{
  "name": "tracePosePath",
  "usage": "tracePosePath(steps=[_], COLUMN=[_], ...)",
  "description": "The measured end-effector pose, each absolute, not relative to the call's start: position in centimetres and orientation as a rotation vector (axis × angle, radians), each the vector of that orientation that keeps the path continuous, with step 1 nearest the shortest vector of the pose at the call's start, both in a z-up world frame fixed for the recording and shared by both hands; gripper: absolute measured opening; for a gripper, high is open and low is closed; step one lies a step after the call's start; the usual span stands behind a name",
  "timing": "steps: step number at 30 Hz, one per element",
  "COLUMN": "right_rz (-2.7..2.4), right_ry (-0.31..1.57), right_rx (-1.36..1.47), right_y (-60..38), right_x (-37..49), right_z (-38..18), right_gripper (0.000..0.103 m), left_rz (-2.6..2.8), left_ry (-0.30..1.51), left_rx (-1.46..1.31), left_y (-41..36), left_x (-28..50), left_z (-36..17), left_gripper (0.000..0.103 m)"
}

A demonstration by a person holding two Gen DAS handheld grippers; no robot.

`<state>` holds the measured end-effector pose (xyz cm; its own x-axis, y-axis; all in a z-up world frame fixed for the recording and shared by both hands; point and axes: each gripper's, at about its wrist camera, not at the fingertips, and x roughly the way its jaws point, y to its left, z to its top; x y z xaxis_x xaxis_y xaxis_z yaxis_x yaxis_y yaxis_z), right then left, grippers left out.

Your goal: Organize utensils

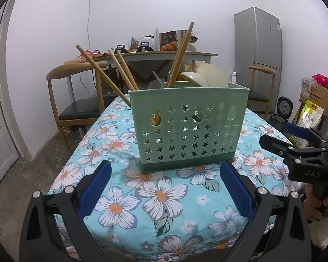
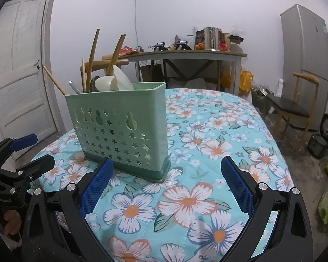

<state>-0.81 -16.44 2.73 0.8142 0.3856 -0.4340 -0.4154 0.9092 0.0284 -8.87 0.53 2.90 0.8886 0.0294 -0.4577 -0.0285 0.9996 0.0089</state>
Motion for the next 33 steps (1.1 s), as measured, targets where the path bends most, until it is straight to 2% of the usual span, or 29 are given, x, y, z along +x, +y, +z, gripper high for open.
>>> tracePosePath(steps=[33], right_rz=[0.434], right_ry=[0.449], right_rx=[-0.053], right_y=[-16.95], right_x=[-0.93], right_z=[2.93], right_gripper=[0.095], left_rz=[0.028], left_ry=[0.492], left_rx=[0.022], left_y=[-0.19], left_x=[-8.38], left_z=[2.73], left_gripper=[0.097])
